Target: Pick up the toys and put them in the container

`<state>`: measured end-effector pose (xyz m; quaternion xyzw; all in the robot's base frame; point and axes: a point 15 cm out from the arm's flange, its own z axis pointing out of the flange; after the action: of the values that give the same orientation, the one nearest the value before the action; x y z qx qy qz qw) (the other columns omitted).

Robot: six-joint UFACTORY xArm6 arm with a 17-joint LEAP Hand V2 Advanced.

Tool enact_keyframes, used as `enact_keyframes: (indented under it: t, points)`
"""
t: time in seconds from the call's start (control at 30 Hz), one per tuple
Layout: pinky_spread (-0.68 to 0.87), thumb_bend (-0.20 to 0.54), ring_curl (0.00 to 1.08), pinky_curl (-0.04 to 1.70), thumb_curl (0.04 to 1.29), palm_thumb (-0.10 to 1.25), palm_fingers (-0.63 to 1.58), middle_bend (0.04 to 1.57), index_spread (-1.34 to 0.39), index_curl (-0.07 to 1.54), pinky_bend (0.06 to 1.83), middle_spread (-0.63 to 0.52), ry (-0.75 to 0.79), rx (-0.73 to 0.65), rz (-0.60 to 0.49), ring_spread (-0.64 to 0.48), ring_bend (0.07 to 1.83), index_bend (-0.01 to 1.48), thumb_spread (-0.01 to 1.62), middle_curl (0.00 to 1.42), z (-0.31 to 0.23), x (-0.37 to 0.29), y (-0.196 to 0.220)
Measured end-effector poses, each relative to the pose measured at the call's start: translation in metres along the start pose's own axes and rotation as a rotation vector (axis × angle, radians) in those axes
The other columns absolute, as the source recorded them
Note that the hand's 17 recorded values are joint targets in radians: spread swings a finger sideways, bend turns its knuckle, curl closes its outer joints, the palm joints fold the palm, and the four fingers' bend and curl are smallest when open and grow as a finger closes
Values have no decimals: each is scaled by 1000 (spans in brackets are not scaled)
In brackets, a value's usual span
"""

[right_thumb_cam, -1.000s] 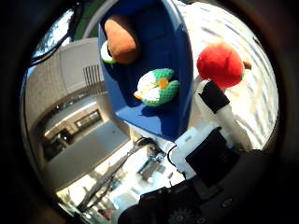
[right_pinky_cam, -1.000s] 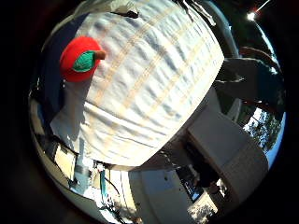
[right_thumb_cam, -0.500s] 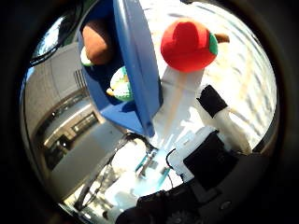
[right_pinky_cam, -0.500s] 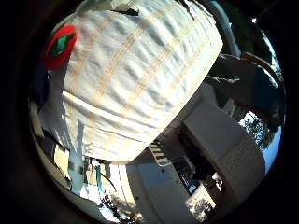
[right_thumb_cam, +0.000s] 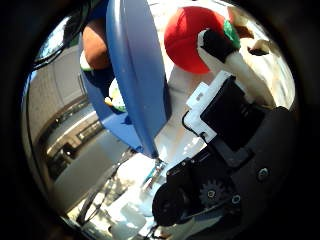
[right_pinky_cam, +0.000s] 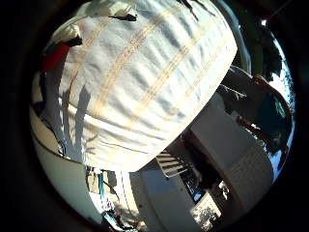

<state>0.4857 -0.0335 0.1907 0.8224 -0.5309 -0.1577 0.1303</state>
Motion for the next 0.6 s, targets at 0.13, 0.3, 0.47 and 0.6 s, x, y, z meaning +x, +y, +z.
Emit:
enact_keyframes:
  t: [0.13, 0.3, 0.47, 0.6]
  points:
    - [333, -21, 696, 392, 439, 830, 1099, 881, -440, 91, 1088, -211, 11, 40, 13, -6, 1245, 208, 1087, 730, -8, -1, 10]
    - [268, 18, 761, 554, 485, 957, 1062, 987, -600, 49, 1372, -239, 19, 69, 42, -55, 1264, 315, 1157, 855, -31, -10, 39]
    - [222, 2, 796, 631, 514, 982, 1018, 1036, -728, 10, 1446, -253, 22, 84, 76, -82, 1286, 430, 1197, 935, -62, -31, 90]
    - [194, -9, 825, 684, 535, 994, 973, 1064, -833, -14, 1478, -262, 44, 123, 72, -99, 1311, 543, 1222, 999, -91, -52, 122]
